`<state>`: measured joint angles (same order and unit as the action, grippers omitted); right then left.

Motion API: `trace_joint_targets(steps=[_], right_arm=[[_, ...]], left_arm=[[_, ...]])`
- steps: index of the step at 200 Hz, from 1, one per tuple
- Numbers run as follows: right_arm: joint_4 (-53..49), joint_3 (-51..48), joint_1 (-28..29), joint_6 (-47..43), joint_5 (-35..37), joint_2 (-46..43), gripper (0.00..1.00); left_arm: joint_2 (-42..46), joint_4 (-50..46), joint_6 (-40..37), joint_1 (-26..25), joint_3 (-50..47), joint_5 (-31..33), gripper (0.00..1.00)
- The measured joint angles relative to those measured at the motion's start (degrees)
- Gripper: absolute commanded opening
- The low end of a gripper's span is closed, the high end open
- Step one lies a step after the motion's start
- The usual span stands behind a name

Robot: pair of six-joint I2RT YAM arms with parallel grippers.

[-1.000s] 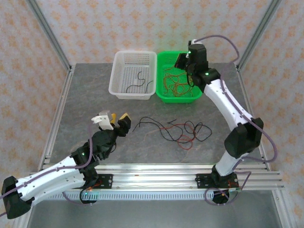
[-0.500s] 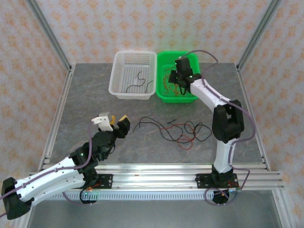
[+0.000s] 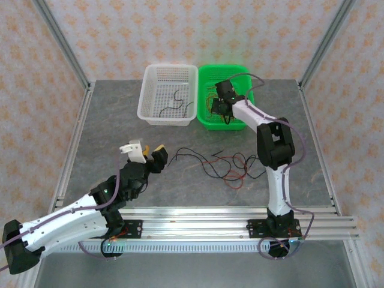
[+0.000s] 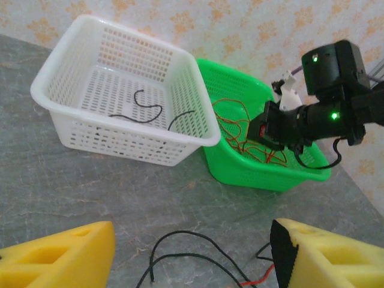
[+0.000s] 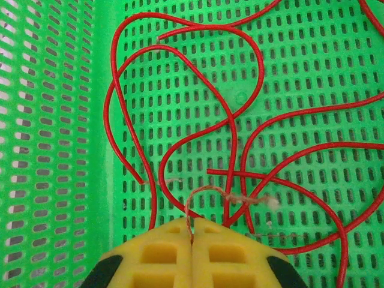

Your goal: Untangle the cables

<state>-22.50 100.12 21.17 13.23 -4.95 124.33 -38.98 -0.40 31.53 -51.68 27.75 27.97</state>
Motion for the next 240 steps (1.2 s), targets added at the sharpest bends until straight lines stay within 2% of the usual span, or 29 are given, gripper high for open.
trace_joint_targets(steps=[35,43,52,66,98,131,162,199,240], right_arm=[[-1.77,3.41,0.0,1.14,0.68,0.59,0.47],[-2.36,4.04,0.0,1.53,1.01,0.68,0.59],[-3.13,4.63,0.0,2.14,1.31,0.68,0.69],[-4.28,5.38,0.0,2.29,1.88,0.68,0.78],[-6.49,5.97,0.0,2.58,2.89,0.63,0.92],[-8.24,5.81,0.0,2.58,3.45,-0.61,0.95],[-8.24,2.38,0.0,2.58,3.48,-6.86,0.96],[-6.36,-6.82,0.07,2.6,3.56,-19.28,0.96],[-2.49,-24.17,1.86,2.69,3.74,-36.61,0.96]], left_arm=[[-3.21,-0.37,0.63,-0.02,1.33,-2.32,0.7],[-3.96,-0.37,1.18,0.0,1.7,-2.78,0.7],[-4.76,-0.5,1.68,-0.02,2.14,-3.39,0.7],[-5.95,-0.7,2.29,-0.02,2.86,-4.0,0.7],[-8.28,-1.68,3.48,-0.02,4.5,-5.31,0.7],[-10.34,-2.01,4.74,-0.07,5.6,-6.34,0.7],[-12.9,-2.89,6.1,-0.28,7.13,-7.04,0.69],[-17.57,-3.48,8.44,-0.83,9.6,-8.94,0.64],[-27.32,-4.57,13.51,-2.47,14.97,-12.96,0.59]])
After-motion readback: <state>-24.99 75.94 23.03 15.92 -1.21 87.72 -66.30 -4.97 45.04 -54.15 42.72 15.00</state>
